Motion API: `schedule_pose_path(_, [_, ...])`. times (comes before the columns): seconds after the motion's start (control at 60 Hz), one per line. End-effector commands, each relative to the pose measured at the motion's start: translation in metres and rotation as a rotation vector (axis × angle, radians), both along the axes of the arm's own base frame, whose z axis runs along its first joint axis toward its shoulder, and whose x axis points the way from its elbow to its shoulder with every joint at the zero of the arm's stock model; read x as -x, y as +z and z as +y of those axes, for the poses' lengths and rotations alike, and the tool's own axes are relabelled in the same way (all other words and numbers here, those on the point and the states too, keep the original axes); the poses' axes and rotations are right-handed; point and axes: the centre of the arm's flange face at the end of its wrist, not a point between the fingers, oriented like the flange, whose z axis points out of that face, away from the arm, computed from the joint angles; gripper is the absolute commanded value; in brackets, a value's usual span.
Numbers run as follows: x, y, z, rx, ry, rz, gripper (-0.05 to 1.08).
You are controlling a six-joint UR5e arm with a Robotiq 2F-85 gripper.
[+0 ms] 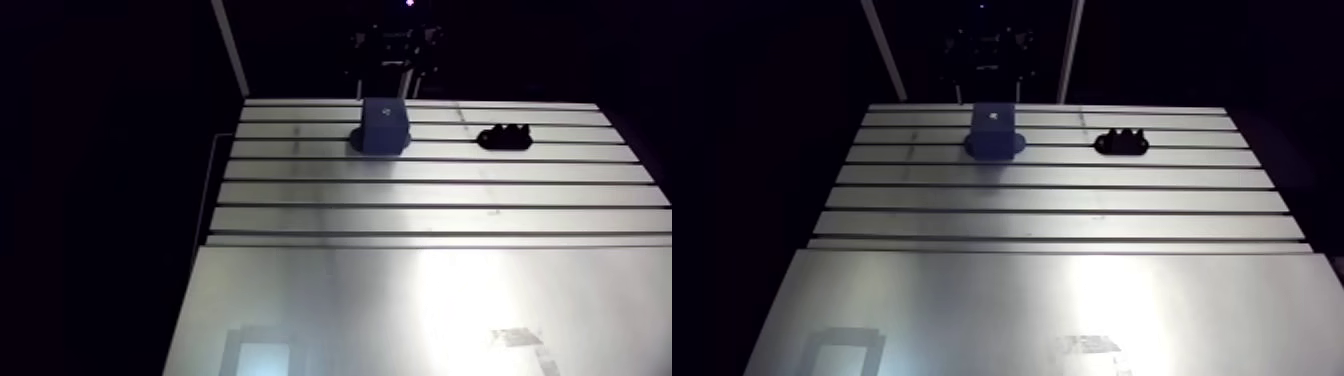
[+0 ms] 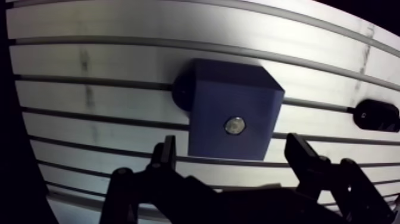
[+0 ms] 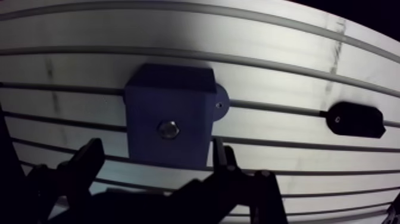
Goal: Pick up the M10 bolt and insert it into the hex recess until seated.
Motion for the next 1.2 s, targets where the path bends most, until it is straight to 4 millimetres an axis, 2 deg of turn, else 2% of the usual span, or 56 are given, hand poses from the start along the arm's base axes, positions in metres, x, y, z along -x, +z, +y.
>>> schedule_pose_path(0.017, [-0.002, 0.001, 0.000, 0.000, 0.000, -0.019, 0.01])
schedule_pose_path(0.1, [-0.003, 0.003, -0.001, 0.001, 0.000, -0.031, 0.01])
schedule_pose_path(0.183, [-0.005, 0.014, -0.002, 0.000, 0.000, -0.041, 0.01])
schedule_pose_path(0.217, [-0.007, 0.027, -0.004, 0.000, 0.003, -0.036, 0.01])
schedule_pose_path(0.3, [-0.008, 0.041, -0.004, -0.001, 0.003, -0.024, 0.01])
schedule_pose_path(0.35, [-0.009, 0.059, -0.004, -0.001, 0.000, -0.018, 0.01])
schedule_pose_path(0.483, [-0.014, 0.084, -0.004, -0.002, -0.005, -0.031, 0.01])
schedule_pose_path(0.517, [-0.017, 0.100, -0.004, -0.003, -0.005, -0.025, 0.01])
schedule_pose_path(0.6, [-0.020, 0.114, -0.004, -0.002, -0.005, -0.016, 0.01])
schedule_pose_path(0.633, [-0.024, 0.127, -0.002, -0.003, -0.007, -0.009, 0.01])
schedule_pose_path(0.667, [-0.024, 0.127, -0.002, -0.003, -0.007, -0.009, 0.01])
schedule_pose_path(0.767, [-0.029, 0.146, -0.004, -0.006, -0.004, -0.011, 0.01])
schedule_pose_path(0.8, [-0.034, 0.160, -0.001, -0.009, -0.006, -0.016, 0.01])
schedule_pose_path(0.9, [-0.042, 0.182, 0.000, -0.021, 0.001, -0.009, 0.01])
schedule_pose_path(0.933, [-0.047, 0.195, 0.001, -0.024, -0.001, 0.008, 0.01])
schedule_pose_path(1.0, [-0.050, 0.201, 0.002, -0.024, -0.002, 0.014, 0.01])
schedule_pose_path(1.083, [-0.068, 0.222, 0.003, -0.027, -0.002, 0.019, 0.01])
schedule_pose_path(1.117, [-0.068, 0.222, 0.003, -0.027, -0.002, 0.019, 0.01])
schedule_pose_path(1.15, [-0.079, 0.234, 0.003, -0.026, -0.001, 0.030, 0.01])
schedule_pose_path(1.2, [-0.084, 0.240, 0.004, -0.026, -0.002, 0.040, 0.01])
